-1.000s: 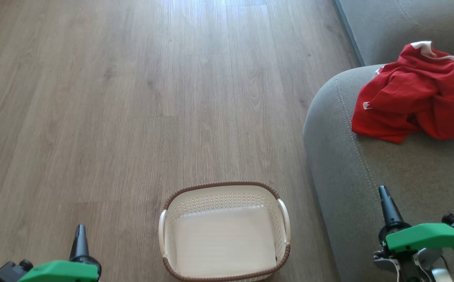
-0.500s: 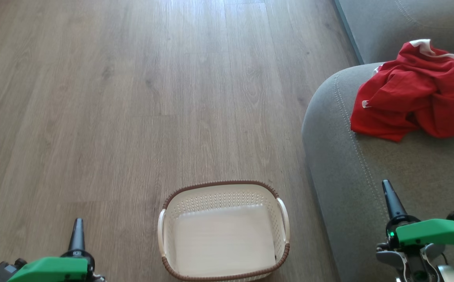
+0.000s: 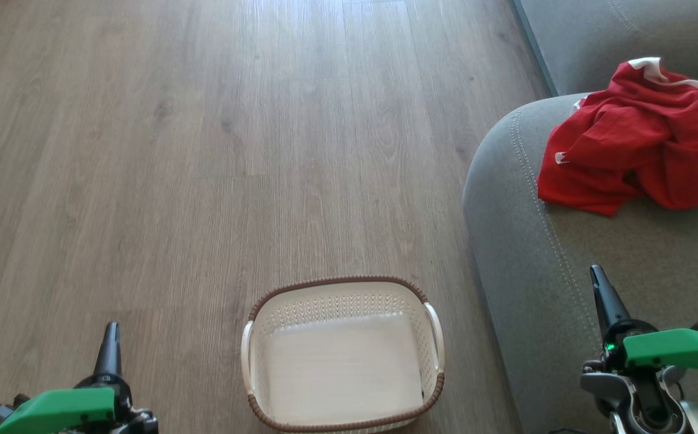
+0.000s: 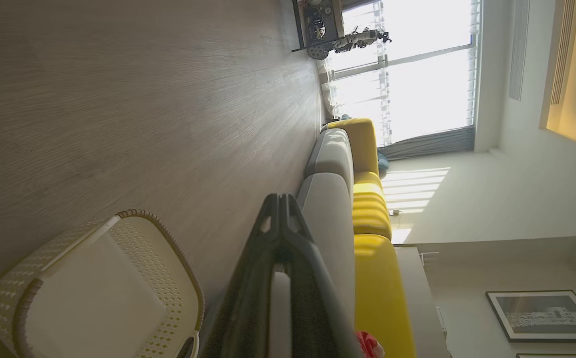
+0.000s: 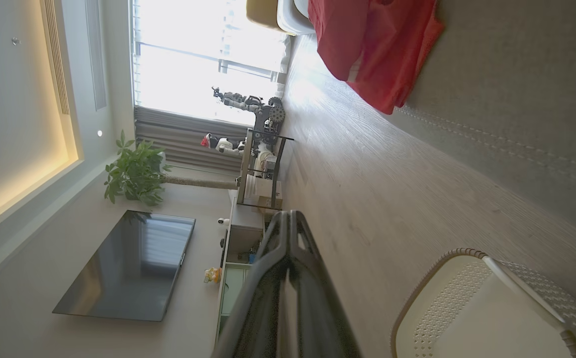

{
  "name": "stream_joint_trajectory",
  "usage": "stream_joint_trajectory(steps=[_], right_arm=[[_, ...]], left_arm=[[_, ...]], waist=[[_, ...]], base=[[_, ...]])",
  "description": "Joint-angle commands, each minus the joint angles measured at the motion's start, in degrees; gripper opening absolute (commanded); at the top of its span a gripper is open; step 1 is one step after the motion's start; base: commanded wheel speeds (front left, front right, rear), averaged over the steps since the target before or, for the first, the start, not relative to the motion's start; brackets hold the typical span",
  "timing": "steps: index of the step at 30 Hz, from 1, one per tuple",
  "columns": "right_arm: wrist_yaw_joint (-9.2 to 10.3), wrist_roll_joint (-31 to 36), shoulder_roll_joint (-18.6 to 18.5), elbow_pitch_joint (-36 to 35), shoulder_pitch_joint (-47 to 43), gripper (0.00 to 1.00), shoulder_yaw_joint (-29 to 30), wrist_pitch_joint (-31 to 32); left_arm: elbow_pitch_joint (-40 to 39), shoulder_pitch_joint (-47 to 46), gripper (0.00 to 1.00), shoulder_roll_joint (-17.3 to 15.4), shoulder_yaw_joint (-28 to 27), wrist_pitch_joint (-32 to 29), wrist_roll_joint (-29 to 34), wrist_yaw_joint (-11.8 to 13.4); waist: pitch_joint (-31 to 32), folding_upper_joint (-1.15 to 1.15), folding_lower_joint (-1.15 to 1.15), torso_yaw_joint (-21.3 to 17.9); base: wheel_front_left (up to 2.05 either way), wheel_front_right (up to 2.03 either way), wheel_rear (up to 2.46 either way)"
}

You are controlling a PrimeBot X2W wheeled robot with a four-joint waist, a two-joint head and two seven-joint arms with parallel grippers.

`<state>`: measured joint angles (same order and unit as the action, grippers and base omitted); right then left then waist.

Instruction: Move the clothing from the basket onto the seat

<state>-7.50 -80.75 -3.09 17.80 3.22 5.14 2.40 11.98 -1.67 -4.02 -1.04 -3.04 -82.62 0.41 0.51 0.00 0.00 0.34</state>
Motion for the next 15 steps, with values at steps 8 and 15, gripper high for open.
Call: stream_joint_trajectory(steps=[8, 15], right_arm=[[0.01, -7.4, -1.2, -2.5, 3.7, 0.0, -0.7, 1.5], [0.01, -11.5, -1.4, -2.8, 4.1, 0.0, -0.7, 2.2]], left_arm=[[-2.7, -3.6, 0.0, 0.5, -3.9, -2.0, -5.3, -1.8], [-3.0, -4.0, 0.0, 0.9, -5.1, -2.9, -8.3, -2.6]], waist=[[-0.2, 0.0, 0.0, -0.2], [-0.3, 0.0, 0.0, -0.3]], base=[[0.0, 0.0, 0.0], [0.0, 0.0, 0.0]])
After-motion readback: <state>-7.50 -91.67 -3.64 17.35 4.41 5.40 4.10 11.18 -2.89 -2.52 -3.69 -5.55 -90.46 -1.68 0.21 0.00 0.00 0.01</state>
